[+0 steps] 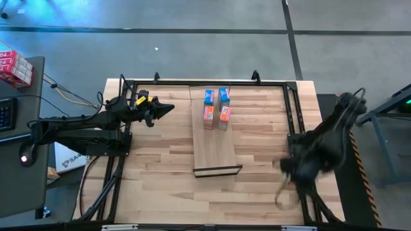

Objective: Stack cereal on shelf
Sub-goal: Put the bottom yellow cereal box on the shelf

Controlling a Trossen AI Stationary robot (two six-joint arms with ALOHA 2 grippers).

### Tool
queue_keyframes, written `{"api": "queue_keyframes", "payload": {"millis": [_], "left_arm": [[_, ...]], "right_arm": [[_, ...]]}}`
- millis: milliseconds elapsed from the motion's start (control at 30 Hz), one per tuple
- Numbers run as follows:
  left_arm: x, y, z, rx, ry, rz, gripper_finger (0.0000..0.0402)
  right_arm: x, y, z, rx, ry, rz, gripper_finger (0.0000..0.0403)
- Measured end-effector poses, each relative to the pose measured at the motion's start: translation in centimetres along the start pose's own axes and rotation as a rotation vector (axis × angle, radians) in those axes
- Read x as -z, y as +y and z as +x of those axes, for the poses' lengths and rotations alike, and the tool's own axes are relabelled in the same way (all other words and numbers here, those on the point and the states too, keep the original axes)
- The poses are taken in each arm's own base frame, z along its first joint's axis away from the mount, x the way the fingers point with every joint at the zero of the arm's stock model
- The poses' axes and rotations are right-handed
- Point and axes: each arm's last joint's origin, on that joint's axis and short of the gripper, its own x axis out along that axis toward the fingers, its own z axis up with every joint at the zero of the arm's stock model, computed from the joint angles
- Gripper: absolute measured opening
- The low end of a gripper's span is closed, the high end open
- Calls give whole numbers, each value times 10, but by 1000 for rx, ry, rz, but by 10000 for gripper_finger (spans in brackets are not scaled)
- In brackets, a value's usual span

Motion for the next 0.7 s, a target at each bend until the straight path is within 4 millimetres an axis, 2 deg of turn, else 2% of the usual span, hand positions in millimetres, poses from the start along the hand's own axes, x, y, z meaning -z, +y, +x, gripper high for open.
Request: {"api": "queue_keyframes", "payload": {"millis": [133,267,500,700], "left_arm": [[0,0,0,0,0,7,0],[0,0,0,4,3,26,0],[-2,-2,0,39,-8,-8,0],[-12,-14,1,165,-10,-40,0]], "right_arm": [[-2,-39,-33,-90,-147,309,108],[-14,-66,-47,-104,-302,505,108],[-75,-89,-41,-84,-492,656,108],[-111,-118,-27,-61,-502,962,108]]}}
